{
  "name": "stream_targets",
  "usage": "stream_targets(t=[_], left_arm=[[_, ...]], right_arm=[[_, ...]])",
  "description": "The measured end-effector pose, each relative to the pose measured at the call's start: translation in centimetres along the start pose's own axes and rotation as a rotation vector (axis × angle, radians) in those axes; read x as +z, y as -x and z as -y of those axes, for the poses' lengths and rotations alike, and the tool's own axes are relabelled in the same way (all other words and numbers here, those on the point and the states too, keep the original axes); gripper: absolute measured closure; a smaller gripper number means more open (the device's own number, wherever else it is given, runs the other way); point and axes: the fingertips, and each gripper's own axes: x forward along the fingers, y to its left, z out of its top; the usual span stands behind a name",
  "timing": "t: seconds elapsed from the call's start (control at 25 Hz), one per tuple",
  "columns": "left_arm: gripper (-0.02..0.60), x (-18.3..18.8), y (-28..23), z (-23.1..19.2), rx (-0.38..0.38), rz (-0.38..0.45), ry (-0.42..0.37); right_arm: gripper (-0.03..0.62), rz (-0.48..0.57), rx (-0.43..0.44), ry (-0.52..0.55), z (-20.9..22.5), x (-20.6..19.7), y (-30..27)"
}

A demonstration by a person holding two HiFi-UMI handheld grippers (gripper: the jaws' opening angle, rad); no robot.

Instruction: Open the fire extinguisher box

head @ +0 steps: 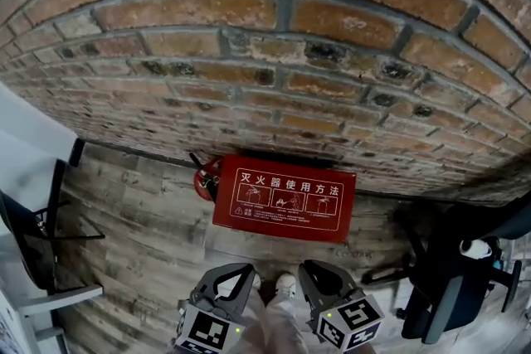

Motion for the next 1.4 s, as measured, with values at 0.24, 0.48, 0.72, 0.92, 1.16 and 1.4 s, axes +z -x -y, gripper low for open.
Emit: stream_targets(t=[0.24, 0.48, 0.72, 0.92, 1.16, 1.4], left_arm=[[0.584, -6.1, -4.1, -0.7, -0.005, -0.064, 0.032], [0.584, -10.1, -7.8, -1.6, 0.015, -0.085, 0.075], [0.584, -13.0, -10.6, -2.2, 0.046, -0.106, 0.106], [0.584, -15.1, -12.7, -2.4, 0.083, -0.113, 0.149], [0.584, -15.6, -14.5, -2.5, 0.079, -0.098, 0.145], [0.584, -14.7, -15.6, -2.9, 0.071, -0.083, 0.13]], right_arm=[[0.517, 0.009, 0.038, -0.157, 1.5, -3.6, -2.9], [0.461, 0.031, 0.073, -0.273, 3.0, -6.4, -5.2], [0.436, 0.053, 0.096, -0.342, 4.8, -7.8, -7.5], [0.419, 0.056, 0.11, -0.387, 6.0, -8.9, -9.2], [0.404, 0.102, 0.12, -0.459, 6.9, -8.6, -10.2], [0.404, 0.113, 0.133, -0.491, 7.1, -8.6, -10.2]])
